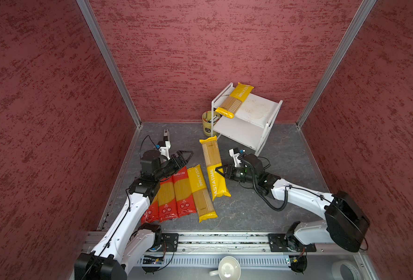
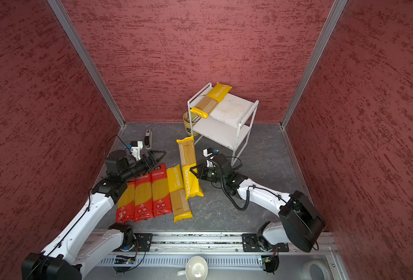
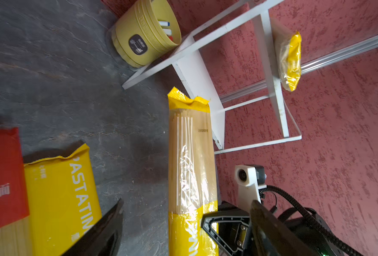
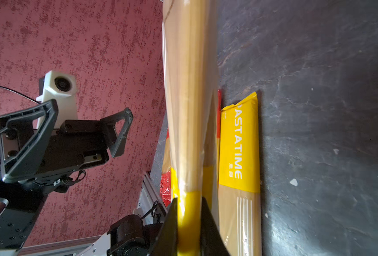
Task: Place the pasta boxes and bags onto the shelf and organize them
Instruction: 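Lift the pack upright with the right gripper while the left grasps its top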
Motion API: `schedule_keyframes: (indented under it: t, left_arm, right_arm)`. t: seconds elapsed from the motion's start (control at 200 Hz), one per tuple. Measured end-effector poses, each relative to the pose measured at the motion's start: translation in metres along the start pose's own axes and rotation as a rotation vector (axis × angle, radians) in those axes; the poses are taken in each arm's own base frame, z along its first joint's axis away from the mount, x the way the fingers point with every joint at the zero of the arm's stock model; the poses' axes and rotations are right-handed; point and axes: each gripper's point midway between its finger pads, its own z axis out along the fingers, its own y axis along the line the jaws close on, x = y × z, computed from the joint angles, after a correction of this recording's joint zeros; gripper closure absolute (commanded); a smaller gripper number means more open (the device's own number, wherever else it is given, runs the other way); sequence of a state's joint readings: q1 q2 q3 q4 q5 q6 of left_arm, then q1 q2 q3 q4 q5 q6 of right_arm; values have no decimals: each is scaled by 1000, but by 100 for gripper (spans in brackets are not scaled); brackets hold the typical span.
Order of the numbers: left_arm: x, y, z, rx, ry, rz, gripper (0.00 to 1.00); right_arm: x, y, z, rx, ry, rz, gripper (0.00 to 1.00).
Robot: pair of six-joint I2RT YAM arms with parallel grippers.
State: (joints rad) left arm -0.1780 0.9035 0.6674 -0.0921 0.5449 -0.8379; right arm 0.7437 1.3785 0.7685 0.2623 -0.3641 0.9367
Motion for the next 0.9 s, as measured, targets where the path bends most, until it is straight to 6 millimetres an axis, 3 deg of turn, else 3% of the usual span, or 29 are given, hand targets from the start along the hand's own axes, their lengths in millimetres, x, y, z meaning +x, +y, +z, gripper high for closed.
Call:
schedule_keyframes:
  t: [0.13, 0.321, 0.481, 0.721, 0.902]
  left_arm:
    - [13, -13, 3, 42, 21, 22, 10]
    - [32, -6, 15, 41, 54, 0, 12]
    - [39, -12, 30, 62, 81, 8, 14]
    - [20, -40, 38, 121, 40, 37, 18]
    - [0, -54, 44, 168, 13, 42, 25]
  right_arm:
    - [-9, 13, 0, -26, -18, -1, 100]
    - [-24, 36, 1, -100, -61, 5, 100]
    - [-29, 53, 4, -141, -72, 6, 100]
    - [-32, 79, 5, -216, -57, -15, 100]
    - [-29, 87, 6, -240, -36, -25, 100]
